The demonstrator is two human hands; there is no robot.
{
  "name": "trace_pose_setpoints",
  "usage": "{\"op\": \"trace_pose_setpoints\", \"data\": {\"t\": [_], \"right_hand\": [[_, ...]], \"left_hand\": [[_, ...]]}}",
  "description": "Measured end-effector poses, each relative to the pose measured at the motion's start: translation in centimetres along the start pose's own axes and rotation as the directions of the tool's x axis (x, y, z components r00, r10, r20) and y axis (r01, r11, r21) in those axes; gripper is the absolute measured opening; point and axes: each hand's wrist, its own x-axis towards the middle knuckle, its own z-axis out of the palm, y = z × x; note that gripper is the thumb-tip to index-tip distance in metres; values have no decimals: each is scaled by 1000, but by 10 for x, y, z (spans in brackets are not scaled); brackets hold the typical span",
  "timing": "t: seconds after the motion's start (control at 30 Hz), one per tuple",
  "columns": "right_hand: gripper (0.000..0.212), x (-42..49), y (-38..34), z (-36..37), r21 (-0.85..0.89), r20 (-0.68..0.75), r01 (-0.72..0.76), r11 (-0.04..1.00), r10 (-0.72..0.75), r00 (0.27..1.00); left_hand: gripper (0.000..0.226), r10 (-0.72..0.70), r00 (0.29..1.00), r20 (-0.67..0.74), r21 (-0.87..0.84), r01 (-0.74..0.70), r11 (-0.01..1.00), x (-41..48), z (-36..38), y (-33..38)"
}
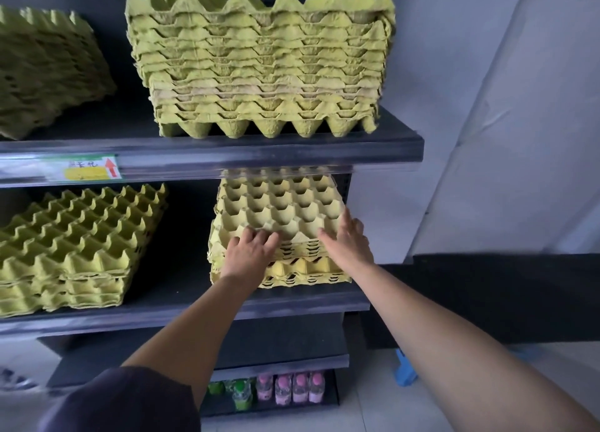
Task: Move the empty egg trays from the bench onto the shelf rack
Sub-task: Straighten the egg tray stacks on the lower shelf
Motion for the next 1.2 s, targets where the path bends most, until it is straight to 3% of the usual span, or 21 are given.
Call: {"op": "trace_pose_setpoints", "data": {"t": [0.07, 0.13, 0.2, 0.4, 0.63, 0.77, 0.83, 1.0, 1.1, 1.2], "right_hand": [[80, 3, 2, -2, 173, -15, -135, 976, 139, 990], [72, 8, 2, -4, 379, 64, -369, 849, 374, 925], [58, 9, 1, -5, 481, 161, -486, 729, 472, 867], [36, 12, -3, -3, 742, 208, -458, 489, 482, 851], [17, 2, -5, -3, 800, 89, -344, 492, 469, 879], [22, -5, -7, 5, 743, -36, -281, 608, 455, 890], [26, -8, -8, 9, 715, -19, -315, 624, 468, 884], [52, -20, -15, 22, 756, 106, -434, 490, 562, 820], [73, -28, -27, 33, 819, 133, -448, 358, 642, 755], [79, -48, -54, 50, 837, 265, -492, 241, 607, 749]], "left_hand": [[65, 25, 998, -56, 18, -24, 1000, -3, 0, -3], [82, 23, 985, -168, 50, -15, 999, -9, 4, -7], [94, -17, 968, -249, 58, 33, 998, -16, 10, -10], [87, -58, 971, -232, 70, 76, 995, -16, 8, -19], [42, 38, 943, -330, 124, 3, 992, -19, 2, -25], [36, 76, 948, -308, 118, -41, 992, -29, 7, -29], [40, 96, 964, -249, 83, -78, 994, -33, 12, -32], [53, 104, 990, -97, -82, -112, 990, -40, 12, -39], [52, 47, 991, -127, -155, -67, 986, -46, 8, -48], [49, 11, 987, -161, -244, -50, 969, -52, 5, -58]]}}
